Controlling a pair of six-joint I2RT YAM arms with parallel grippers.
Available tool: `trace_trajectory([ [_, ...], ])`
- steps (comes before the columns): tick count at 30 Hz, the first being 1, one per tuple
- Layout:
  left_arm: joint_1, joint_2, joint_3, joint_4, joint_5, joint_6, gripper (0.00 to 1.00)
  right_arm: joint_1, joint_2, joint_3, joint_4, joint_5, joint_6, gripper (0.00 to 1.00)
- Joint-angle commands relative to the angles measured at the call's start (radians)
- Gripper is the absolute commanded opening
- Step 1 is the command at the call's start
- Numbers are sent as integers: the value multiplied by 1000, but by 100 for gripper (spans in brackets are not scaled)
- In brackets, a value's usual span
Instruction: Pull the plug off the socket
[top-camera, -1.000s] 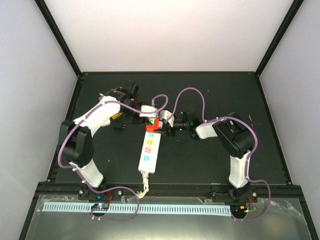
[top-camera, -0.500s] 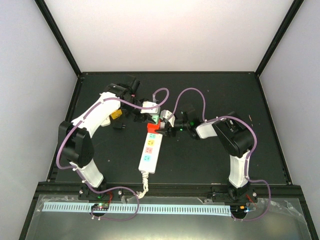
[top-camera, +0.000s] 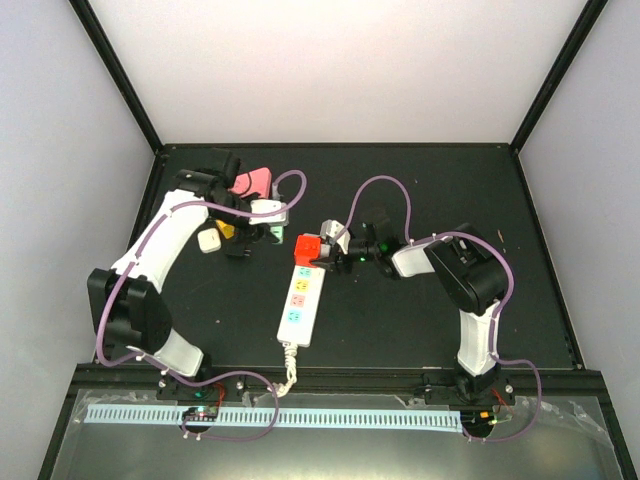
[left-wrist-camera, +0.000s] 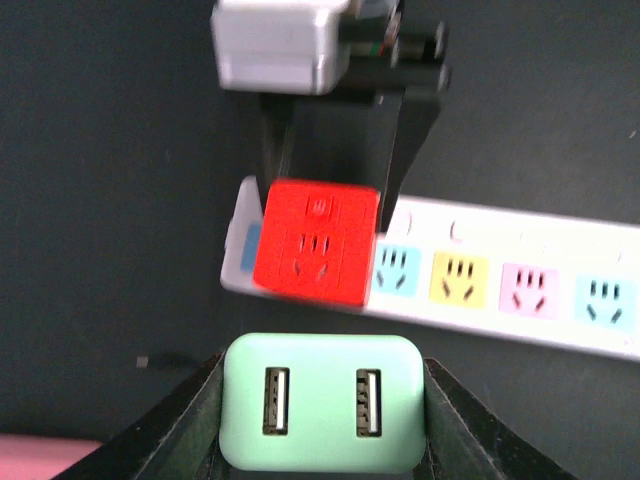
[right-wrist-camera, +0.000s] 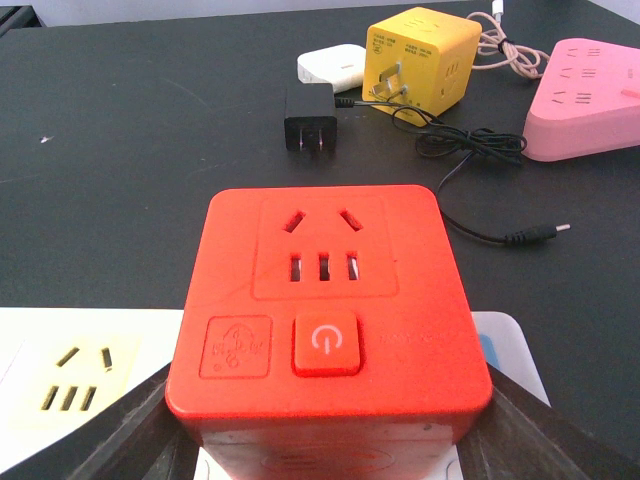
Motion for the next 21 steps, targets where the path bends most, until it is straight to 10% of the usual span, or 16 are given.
trace_trajectory([
  [1,83,-12,-22,-138,-99,57,20,-3,30,-7,-85,35,-11,1],
  [21,213,58,-280,-16,-612,-91,23,-4,32,-5,-84,35,-4,1],
])
